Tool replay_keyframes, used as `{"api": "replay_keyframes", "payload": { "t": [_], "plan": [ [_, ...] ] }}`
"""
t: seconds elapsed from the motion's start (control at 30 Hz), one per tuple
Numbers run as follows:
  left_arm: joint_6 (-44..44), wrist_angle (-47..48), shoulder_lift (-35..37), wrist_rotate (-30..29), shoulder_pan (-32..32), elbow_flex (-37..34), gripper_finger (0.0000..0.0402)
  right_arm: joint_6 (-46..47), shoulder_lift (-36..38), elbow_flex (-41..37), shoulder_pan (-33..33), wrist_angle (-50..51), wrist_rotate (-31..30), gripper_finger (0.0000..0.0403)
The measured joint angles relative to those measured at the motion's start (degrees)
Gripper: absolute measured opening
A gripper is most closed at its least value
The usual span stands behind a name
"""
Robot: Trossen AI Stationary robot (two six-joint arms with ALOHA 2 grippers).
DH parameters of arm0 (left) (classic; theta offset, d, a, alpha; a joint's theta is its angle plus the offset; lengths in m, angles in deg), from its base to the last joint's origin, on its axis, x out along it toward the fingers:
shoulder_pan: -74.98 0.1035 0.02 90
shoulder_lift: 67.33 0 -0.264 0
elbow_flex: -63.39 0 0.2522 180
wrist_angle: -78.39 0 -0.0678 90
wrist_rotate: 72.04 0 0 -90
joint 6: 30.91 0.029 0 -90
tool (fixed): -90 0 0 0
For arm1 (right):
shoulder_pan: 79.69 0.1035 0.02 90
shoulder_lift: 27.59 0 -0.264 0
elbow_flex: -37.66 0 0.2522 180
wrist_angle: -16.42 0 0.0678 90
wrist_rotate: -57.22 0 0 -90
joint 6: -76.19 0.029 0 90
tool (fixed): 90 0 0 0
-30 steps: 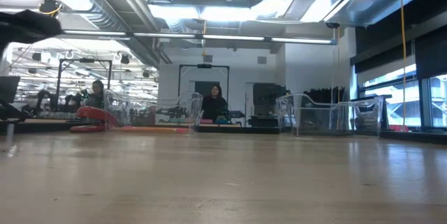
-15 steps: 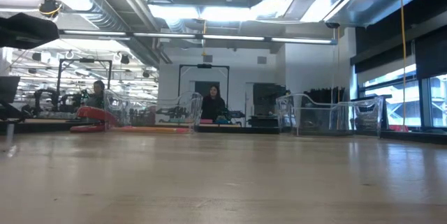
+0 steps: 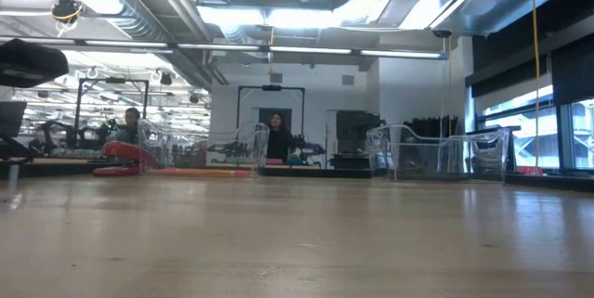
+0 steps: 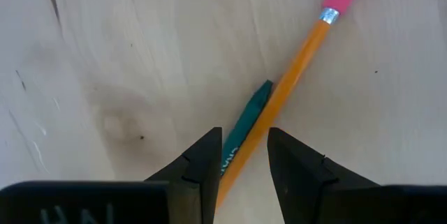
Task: Sort crayons/erasers/pens/pencils in bins
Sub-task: Put the green crayon into the bottom transparent bin
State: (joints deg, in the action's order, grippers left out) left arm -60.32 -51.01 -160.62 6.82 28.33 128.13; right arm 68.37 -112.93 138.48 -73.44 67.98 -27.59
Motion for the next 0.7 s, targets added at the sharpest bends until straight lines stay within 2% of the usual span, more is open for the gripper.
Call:
{"api": "replay_keyframes", "payload": {
  "t": [0.7],
  "plan": [
    [1.6, 0.0, 0.0, -0.6, 0.9, 0.0, 0.0110, 0.1, 0.0, 0.0, 0.0, 0.0, 0.0, 0.0147]
  ]
}}
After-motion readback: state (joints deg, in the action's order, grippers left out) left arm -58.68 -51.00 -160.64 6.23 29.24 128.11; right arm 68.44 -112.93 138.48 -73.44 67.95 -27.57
